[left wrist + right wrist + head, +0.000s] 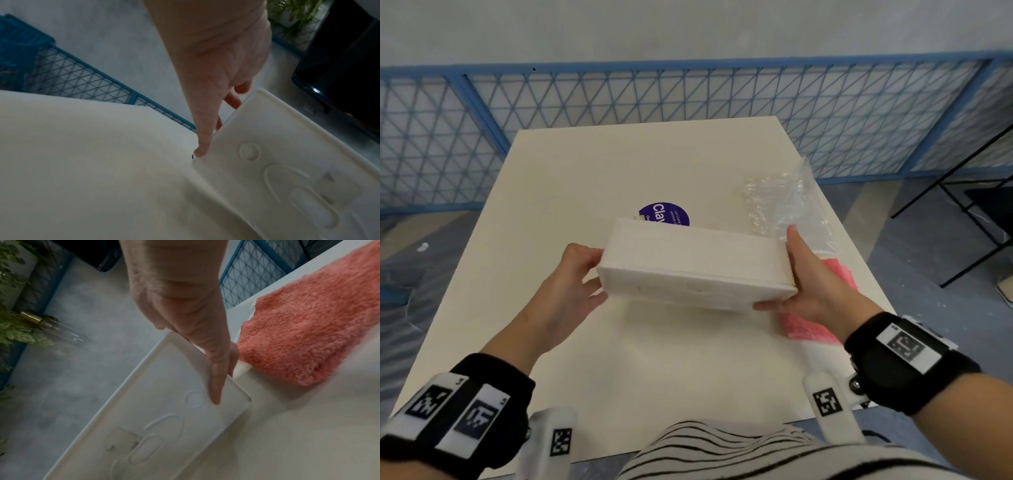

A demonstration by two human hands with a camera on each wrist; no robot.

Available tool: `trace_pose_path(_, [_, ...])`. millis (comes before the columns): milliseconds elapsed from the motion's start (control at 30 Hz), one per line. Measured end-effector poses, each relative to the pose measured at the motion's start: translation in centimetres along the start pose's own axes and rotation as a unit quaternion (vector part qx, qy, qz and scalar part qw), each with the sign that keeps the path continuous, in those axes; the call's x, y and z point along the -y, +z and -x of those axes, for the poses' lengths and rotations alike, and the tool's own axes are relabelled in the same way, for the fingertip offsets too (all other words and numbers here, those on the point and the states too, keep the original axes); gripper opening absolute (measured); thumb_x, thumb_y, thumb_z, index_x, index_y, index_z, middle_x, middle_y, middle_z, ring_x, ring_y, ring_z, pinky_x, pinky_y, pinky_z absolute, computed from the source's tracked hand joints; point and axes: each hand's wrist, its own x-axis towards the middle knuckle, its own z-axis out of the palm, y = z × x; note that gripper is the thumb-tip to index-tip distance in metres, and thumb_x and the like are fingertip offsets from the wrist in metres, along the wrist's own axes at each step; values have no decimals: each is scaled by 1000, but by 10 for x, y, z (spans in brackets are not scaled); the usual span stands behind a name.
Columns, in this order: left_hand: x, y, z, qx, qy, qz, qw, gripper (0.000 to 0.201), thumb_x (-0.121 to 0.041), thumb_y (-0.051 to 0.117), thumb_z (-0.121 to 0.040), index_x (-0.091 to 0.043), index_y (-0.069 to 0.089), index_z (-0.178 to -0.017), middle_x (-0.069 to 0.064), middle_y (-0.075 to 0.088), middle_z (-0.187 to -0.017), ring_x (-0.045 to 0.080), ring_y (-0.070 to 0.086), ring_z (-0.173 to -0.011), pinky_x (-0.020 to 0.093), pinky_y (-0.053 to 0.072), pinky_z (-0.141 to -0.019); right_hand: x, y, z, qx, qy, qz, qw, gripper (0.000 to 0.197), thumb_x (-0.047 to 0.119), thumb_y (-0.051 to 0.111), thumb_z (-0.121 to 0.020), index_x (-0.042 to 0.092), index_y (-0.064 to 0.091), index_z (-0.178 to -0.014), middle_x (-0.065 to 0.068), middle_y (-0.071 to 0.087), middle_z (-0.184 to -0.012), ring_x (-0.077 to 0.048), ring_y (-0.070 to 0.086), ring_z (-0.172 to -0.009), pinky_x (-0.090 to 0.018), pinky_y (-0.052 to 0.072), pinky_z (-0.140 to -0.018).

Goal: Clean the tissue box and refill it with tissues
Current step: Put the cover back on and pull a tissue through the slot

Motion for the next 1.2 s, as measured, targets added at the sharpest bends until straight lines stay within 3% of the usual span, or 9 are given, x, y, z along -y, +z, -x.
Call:
trace_pose_path(67, [1, 3, -2, 6, 1, 6, 1000, 32, -34, 31, -101, -17, 45, -78, -13, 69, -82, 14, 62, -89, 30, 43, -88, 2, 4, 6, 1, -53, -17, 998, 38, 59, 47, -89, 25, 60, -79, 1, 66, -74, -18, 64, -74, -36, 54, -67])
trace_pose_path(233, [0, 0, -10, 52, -14, 21, 998, 53, -57, 32, -96, -22, 46, -134, -9, 59, -131, 2, 59, -113, 26, 45, -93, 2, 13, 9, 34, -176, -26, 984, 11, 24, 57, -79, 26, 51, -70, -4, 48, -82, -22, 46, -82, -35, 39, -73])
trace_pose_path(333, [-5, -4, -12, 61, -48, 35, 996, 48, -49, 45, -94, -23, 51, -134, -1, 60, -131, 14, 58, -118, 30, 55, -78, -2, 11, 5, 36, -213, -59, 975, 29, 10, 49, -67, 27, 57, -89, 2, 57, -97, -19, 50, -88, -35, 40, -76])
trace_pose_path(433, [3, 0, -9, 71, -86, -1, 994, 40, -40, 48, -94, -19, 58, -127, 3, 63, -128, 21, 57, -117, 36, 52, -81, -7, 8, 1, 25, -203, -50, 978, 48, 7, 43, -62, 25, 58, -104, 3, 59, -108, -21, 50, -98, -38, 40, -86])
trace_pose_path(667, [29, 0, -5, 63, -166, -3, 984, 31, -35, 58, -86, -17, 62, -112, 6, 63, -113, 28, 63, -97, 48, 59, -75, -25, 5, -1, 9, -153, 65, 986, 54, 3, 44, -78, 28, 50, -126, -2, 57, -112, -21, 57, -88, -35, 48, -77])
trace_pose_path(767, [37, -1, -6, 53, -186, -16, 981, 28, -34, 56, -90, -17, 62, -110, 7, 62, -113, 31, 62, -96, 54, 55, -82, -32, 4, -3, 5, -126, 91, 988, 46, -1, 43, -91, 29, 49, -126, -6, 58, -108, -20, 61, -75, -34, 53, -65])
trace_pose_path(900, [46, -1, -8, 24, -175, -58, 983, 33, -37, 55, -92, -18, 57, -119, 6, 62, -112, 26, 60, -98, 51, 51, -90, -37, 1, -10, 29, -96, 151, 983, 45, 14, 57, -79, 44, 58, -112, -12, 50, -127, -32, 59, -103, -55, 52, -89])
trace_pose_path(1000, [48, -1, -8, 14, -151, -78, 985, 40, -41, 54, -93, -24, 51, -128, 0, 63, -118, 21, 61, -101, 41, 52, -86, -28, 6, -12, 4, -140, 382, 914, 43, 16, 55, -81, 45, 54, -113, -5, 33, -137, -27, 49, -115, -31, 52, -83])
trace_pose_path(1200, [49, 2, -8, -2, -128, -68, 989, 52, -41, 59, -89, -24, 42, -135, -2, 61, -120, 18, 62, -99, 34, 52, -72, -3, 47, -14, 20, -351, 685, 638, 18, 28, 62, -86, 36, 67, -102, 0, 27, -147, -29, 24, -136, -42, 13, -114])
